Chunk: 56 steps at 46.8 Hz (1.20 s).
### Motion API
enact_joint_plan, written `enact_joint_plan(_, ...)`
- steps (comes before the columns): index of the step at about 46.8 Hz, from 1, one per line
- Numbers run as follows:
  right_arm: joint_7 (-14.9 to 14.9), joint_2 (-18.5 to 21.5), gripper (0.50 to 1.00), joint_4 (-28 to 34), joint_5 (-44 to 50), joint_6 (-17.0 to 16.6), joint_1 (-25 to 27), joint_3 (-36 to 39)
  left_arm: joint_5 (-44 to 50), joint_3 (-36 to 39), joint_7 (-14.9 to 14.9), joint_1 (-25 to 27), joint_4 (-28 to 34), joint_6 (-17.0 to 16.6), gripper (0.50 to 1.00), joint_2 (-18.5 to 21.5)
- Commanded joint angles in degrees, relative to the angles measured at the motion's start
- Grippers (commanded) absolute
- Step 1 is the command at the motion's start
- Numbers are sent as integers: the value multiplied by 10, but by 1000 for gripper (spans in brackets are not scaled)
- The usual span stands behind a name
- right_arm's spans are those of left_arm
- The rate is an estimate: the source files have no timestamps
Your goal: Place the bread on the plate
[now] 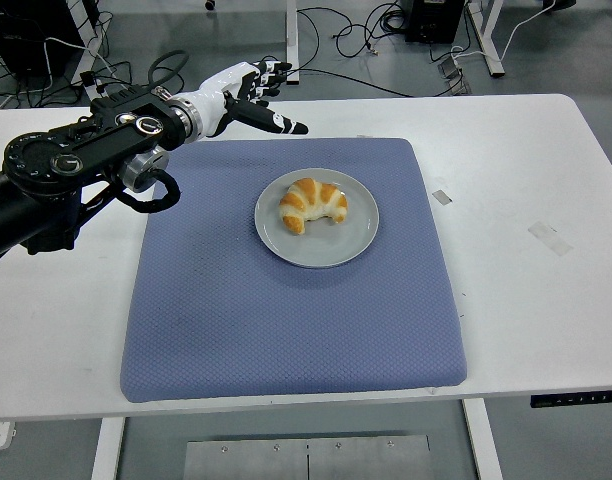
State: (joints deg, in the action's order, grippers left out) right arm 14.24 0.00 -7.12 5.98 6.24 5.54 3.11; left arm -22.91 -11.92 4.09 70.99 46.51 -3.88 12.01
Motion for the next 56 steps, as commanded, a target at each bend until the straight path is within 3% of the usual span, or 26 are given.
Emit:
enact_joint_plan(1, 0, 0, 1000, 0, 0, 0, 0, 0, 18, -12, 0, -2, -25, -2, 980, -5)
enact_joint_plan(12, 0, 0, 1000, 0, 0, 0, 0, 1, 145, -52, 3, -14, -105, 5, 980, -34)
enact_joint_plan(17, 0, 0, 1000, 0, 0, 0, 0, 0, 167, -62, 1, -13, -170, 7, 980, -75)
enact_joint_plan(22, 0, 0, 1000, 0, 0, 0, 0, 0, 178, -97, 0, -16, -211, 14, 980, -91)
enact_joint_plan(56, 0, 0, 1000, 0, 0, 0, 0, 0, 278, -235, -15, -66, -228, 28, 980, -120)
